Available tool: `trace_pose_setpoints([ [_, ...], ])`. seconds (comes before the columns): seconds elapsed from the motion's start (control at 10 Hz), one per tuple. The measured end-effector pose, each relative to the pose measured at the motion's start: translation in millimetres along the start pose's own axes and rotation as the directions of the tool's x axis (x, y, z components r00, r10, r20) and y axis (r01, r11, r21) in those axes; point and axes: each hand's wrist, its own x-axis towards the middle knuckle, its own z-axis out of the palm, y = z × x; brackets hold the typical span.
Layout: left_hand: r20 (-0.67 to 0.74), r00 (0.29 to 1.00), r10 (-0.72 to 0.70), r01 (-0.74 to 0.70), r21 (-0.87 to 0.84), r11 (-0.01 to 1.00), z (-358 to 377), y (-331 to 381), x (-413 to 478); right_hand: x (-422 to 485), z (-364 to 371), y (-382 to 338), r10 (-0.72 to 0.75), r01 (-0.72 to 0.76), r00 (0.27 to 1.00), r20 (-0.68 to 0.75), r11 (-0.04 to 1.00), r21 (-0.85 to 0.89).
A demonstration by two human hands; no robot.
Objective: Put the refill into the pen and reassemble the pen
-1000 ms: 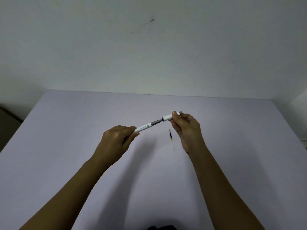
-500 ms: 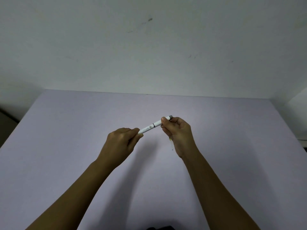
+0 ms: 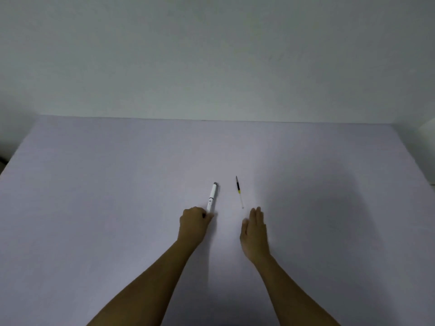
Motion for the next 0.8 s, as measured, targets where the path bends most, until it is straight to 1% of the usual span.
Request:
trace_pose_setpoints([
  [0.2,-0.085,0.995,-0.048,0.047,-0.017,0.999,29.7,17.0,17.7,-2.3,20.1,17.3,-0.065,0.056,0.997,-0.04,0.981,-0.186],
  [0.4,-0.151,0.979,0.137,-0.125,0.085,0.989,47.5,10.5,20.9,-3.8,29.0,18.9,-0.089,0.051,0.983,-0.16,0.972,-0.228],
  [0.5,-0.148,0.983,0.108,-0.097,0.075,0.992,49.6,9.7,22.4,-4.2,29.1,18.9,-0.088,0.05,0.984,-0.154,0.97,-0.239],
  [0.6,-0.11,0.987,0.117,-0.101,0.142,0.985,50.4,9.9,22.0,-2.9,23.6,16.7,-0.071,0.042,0.99,-0.123,0.973,-0.229],
  [0.7,-0.098,0.993,0.07,-0.059,0.113,0.992,44.9,12.2,20.1,-3.8,21.0,15.0,-0.066,0.046,0.993,-0.094,0.978,-0.206],
  [0.8,-0.078,0.993,0.086,-0.077,0.117,0.99,30.2,8.2,23.4,-5.0,9.7,16.0,-0.068,0.064,0.994,-0.082,0.997,-0.051],
])
